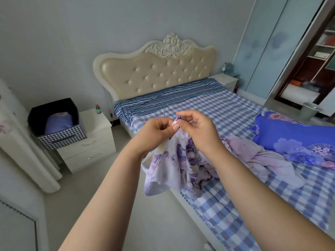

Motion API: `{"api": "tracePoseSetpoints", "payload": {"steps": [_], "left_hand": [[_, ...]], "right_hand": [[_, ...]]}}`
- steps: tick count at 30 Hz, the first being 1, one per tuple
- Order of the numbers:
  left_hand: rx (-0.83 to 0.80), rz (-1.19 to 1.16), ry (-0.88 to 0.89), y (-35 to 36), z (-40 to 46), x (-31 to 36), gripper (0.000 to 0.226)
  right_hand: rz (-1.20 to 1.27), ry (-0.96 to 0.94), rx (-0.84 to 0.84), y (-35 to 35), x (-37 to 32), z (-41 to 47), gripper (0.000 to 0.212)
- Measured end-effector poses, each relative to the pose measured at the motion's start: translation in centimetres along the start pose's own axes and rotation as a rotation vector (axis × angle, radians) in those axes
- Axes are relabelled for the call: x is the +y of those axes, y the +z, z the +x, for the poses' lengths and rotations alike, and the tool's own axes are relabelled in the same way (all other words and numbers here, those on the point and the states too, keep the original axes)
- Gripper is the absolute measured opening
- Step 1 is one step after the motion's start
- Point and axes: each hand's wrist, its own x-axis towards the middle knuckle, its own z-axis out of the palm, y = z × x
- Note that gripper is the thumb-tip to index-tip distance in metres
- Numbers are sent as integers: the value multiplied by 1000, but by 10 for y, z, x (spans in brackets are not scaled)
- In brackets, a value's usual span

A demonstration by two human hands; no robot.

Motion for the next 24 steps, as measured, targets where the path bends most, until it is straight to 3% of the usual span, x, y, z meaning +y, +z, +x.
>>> {"api": "tracePoseSetpoints", "payload": {"steps": [3, 8, 13, 18, 21, 24], "left_hand": [[24, 6, -28, -1, 4, 1, 22], [114, -59, -84, 1, 10, -1, 28], [274, -41, -30, 12, 22, 3, 30], [452, -78, 18, 12, 36, 6, 28], [535, -44, 39, 10, 43, 6, 24], [620, -19, 48, 11, 47, 4, 24]], "right_hand": [[37, 51, 51, 3, 11, -6, 30], [-324, 58, 97, 15, 43, -19, 38], [-372, 45, 237, 26, 71, -22, 43], [-566, 118, 274, 18, 101, -21, 33], [-708, 17, 251, 15, 123, -24, 22], [-700, 64, 189, 13, 138, -28, 16]]}}
